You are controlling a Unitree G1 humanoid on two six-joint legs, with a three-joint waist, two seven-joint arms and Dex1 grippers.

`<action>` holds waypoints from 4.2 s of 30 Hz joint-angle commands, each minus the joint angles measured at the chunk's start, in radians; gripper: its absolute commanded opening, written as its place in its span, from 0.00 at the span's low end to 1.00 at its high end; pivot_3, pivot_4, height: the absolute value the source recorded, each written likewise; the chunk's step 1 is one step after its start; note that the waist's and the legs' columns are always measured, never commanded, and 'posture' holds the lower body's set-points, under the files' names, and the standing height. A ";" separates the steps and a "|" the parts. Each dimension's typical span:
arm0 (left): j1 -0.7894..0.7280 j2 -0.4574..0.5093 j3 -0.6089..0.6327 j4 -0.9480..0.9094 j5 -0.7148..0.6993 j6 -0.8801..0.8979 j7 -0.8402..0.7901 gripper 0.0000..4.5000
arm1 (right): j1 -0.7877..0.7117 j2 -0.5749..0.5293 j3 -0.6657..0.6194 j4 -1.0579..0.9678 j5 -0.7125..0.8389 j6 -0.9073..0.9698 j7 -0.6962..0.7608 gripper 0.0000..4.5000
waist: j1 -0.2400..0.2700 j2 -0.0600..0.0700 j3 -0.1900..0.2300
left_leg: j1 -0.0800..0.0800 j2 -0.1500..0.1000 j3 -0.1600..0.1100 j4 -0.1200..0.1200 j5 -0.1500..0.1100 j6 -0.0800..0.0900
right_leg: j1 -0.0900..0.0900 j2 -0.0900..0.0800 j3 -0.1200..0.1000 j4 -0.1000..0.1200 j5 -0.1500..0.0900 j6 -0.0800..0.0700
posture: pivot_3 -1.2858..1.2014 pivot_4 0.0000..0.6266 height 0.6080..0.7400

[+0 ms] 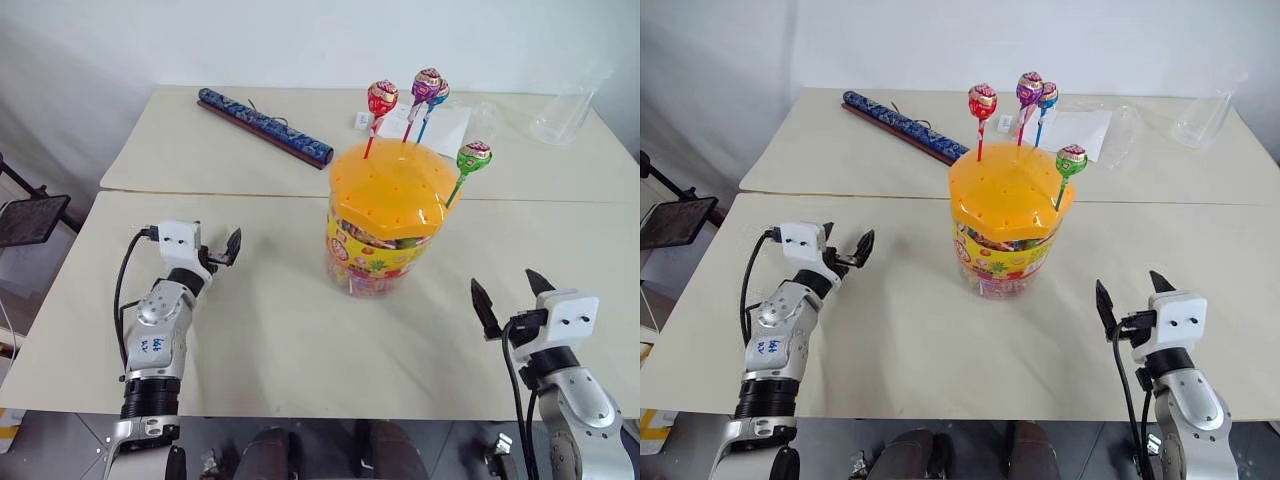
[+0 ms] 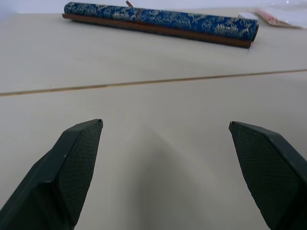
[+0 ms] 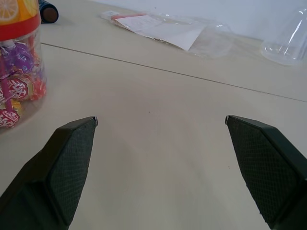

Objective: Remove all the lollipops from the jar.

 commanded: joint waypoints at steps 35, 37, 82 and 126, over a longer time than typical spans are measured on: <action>-0.654 0.047 -0.163 0.132 -0.489 0.387 -0.837 0.99 | 0.009 -0.159 -0.377 -0.492 0.779 -0.063 0.224 1.00 | 0.013 -0.004 -0.003 | 0.000 -0.002 -0.009 0.013 -0.005 0.003 | 0.015 0.004 -0.006 -0.009 0.002 0.003 | 0.52 0.24 1.00; -0.713 0.013 -0.196 0.175 -0.449 0.380 -0.834 0.99 | 0.010 -0.154 -0.310 -0.554 0.752 -0.048 0.185 1.00 | 0.015 -0.004 -0.003 | -0.001 -0.002 -0.010 0.014 -0.005 0.003 | 0.014 0.006 -0.007 -0.009 0.001 0.003 | 0.52 0.24 1.00; 0.249 0.544 0.178 -0.323 -0.412 0.889 -0.411 0.01 | 0.112 -0.371 -0.111 -0.195 0.616 -0.069 0.904 1.00 | 0.015 -0.008 -0.004 | -0.001 0.003 -0.022 0.016 -0.010 0.002 | 0.018 -0.002 -0.006 -0.009 0.001 0.001 | 0.52 0.24 1.00; -0.033 0.250 0.102 -0.441 -0.841 0.530 -0.734 0.75 | -0.542 -0.328 0.032 -0.046 0.684 0.388 0.331 0.28 | -0.009 0.001 -0.007 | -0.001 0.002 -0.011 0.014 -0.010 0.002 | 0.014 0.002 -0.009 -0.009 0.000 0.001 | 0.52 0.24 1.00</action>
